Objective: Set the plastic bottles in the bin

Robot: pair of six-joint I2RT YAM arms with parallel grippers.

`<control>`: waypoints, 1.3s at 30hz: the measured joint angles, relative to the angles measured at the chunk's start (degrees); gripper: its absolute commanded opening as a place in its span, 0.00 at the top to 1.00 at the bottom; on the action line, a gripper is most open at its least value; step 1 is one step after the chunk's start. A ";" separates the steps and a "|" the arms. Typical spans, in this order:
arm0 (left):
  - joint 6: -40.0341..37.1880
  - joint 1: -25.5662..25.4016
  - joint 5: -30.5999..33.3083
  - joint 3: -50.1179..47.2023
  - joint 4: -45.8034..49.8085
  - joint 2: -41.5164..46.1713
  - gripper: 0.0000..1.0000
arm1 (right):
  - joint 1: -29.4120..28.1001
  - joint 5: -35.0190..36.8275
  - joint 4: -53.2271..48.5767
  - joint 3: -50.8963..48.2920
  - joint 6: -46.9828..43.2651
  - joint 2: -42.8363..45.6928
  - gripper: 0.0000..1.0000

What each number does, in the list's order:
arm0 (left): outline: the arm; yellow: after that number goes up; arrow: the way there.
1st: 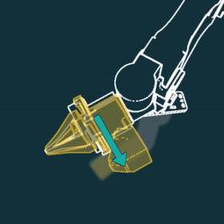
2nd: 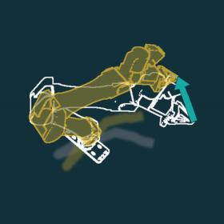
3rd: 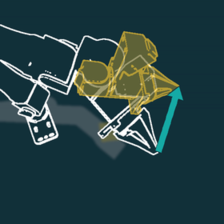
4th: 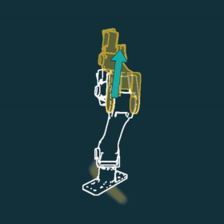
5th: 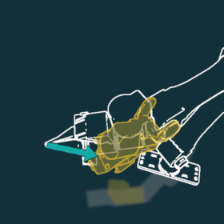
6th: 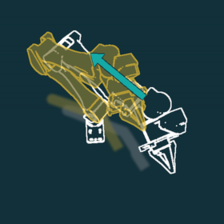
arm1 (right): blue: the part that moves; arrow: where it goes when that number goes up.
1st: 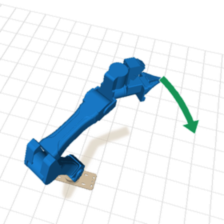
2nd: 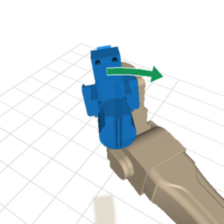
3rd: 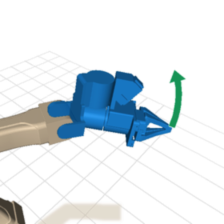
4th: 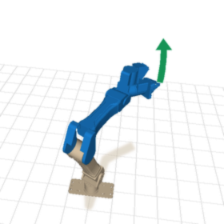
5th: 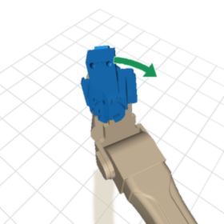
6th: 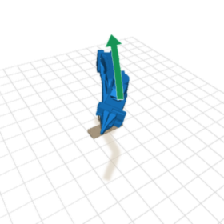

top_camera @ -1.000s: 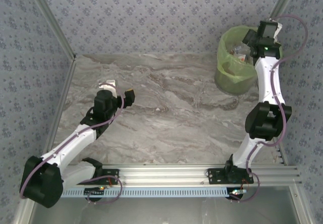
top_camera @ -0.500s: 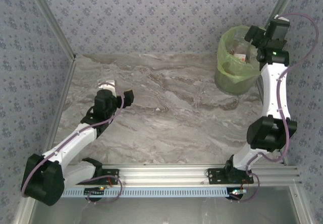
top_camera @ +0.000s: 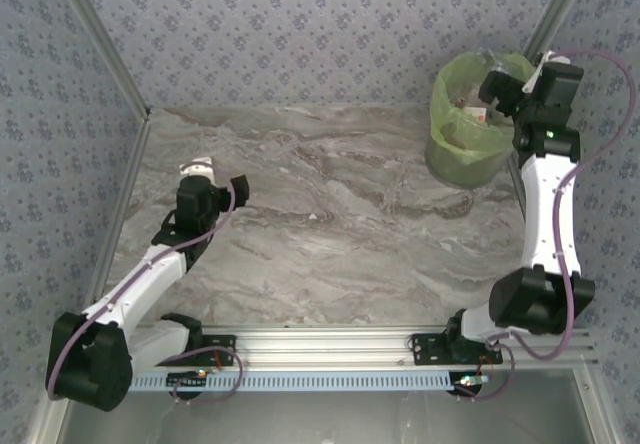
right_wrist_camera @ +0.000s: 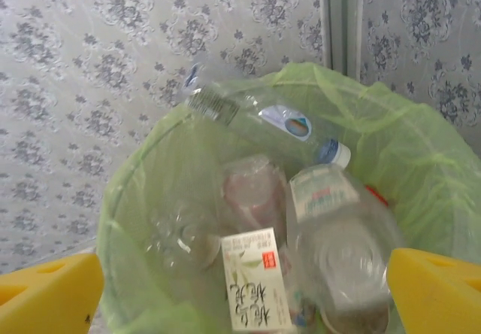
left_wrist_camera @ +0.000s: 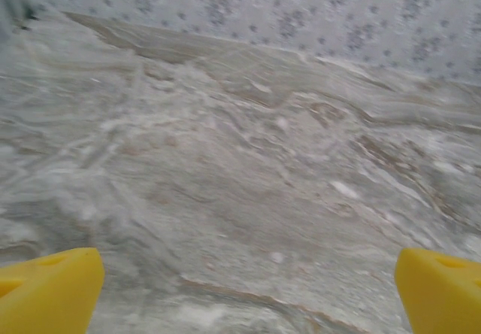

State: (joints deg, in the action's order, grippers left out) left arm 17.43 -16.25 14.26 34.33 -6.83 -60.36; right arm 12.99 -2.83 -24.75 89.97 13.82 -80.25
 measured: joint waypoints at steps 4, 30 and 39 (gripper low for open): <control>-0.85 4.52 3.74 0.00 0.68 0.81 0.01 | -0.42 -1.57 2.54 -9.44 0.15 9.27 0.01; -10.40 17.16 3.23 -6.60 -17.51 -19.17 0.01 | -6.62 -4.00 36.37 -66.58 -7.61 19.21 0.01; -13.16 16.61 -4.37 -10.84 -34.03 -26.80 0.01 | -9.07 0.11 48.57 -69.79 -11.96 13.77 0.01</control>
State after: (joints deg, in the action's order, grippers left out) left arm 4.27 0.36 9.89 23.49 -40.86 -87.15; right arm 3.92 -2.72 23.81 20.18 1.87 -66.48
